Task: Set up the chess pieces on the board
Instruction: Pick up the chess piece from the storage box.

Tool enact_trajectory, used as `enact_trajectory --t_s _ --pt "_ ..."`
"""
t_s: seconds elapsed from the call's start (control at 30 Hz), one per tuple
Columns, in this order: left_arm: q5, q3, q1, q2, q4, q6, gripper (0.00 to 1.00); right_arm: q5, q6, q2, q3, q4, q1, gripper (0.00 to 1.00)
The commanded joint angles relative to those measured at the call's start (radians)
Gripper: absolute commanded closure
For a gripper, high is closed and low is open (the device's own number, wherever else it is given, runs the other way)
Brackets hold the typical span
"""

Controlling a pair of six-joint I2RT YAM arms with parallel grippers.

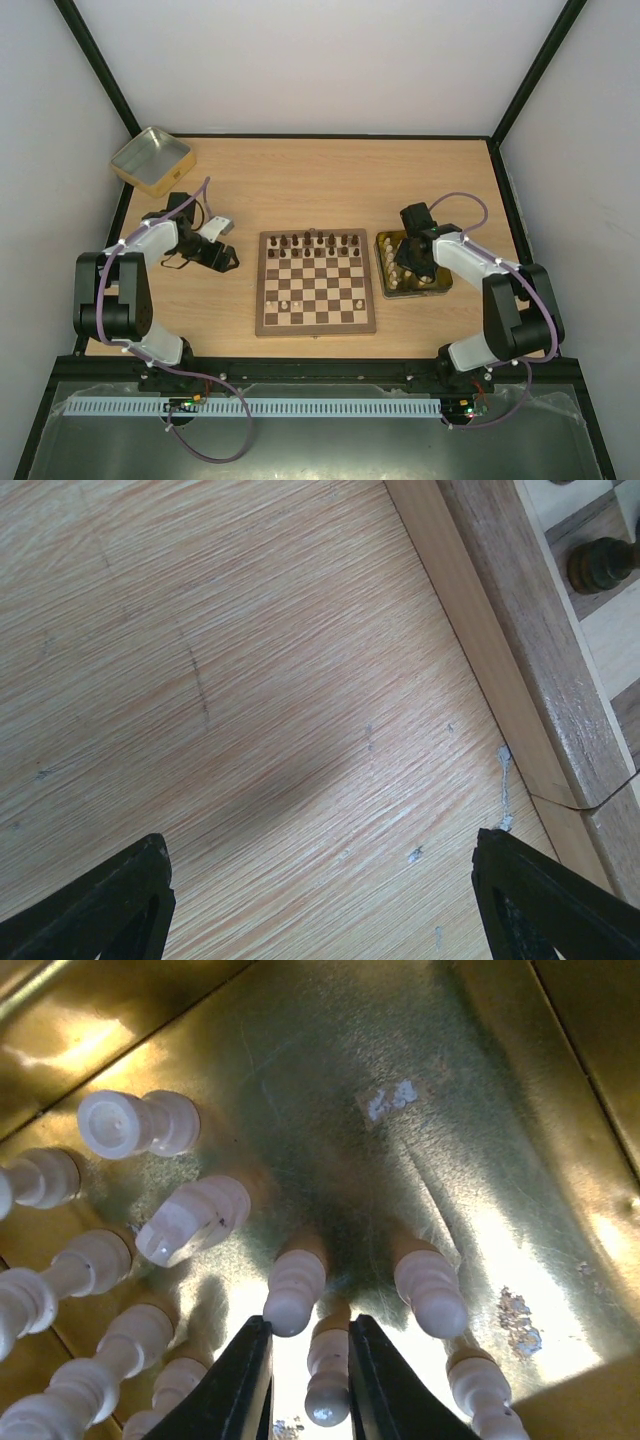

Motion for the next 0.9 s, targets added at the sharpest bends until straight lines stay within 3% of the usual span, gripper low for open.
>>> enact_trajectory --t_s 0.0,0.2,0.43,0.7,0.87 --pt "0.023 -0.005 0.009 0.001 -0.015 0.017 0.19 0.018 -0.002 0.016 0.025 0.020 -0.009 0.84" --pt "0.023 -0.005 0.011 -0.001 -0.016 0.019 0.19 0.021 -0.003 0.037 0.038 0.027 -0.011 0.85" --pt "0.026 -0.007 0.012 -0.007 -0.018 0.025 0.19 0.030 -0.009 0.052 0.039 0.035 -0.012 0.73" --pt "0.027 -0.008 0.014 -0.006 -0.022 0.028 0.19 0.038 -0.007 0.062 0.048 0.047 -0.017 0.74" --pt "0.027 -0.008 0.014 -0.005 -0.022 0.028 0.19 0.036 -0.007 0.066 0.050 0.050 -0.021 0.81"
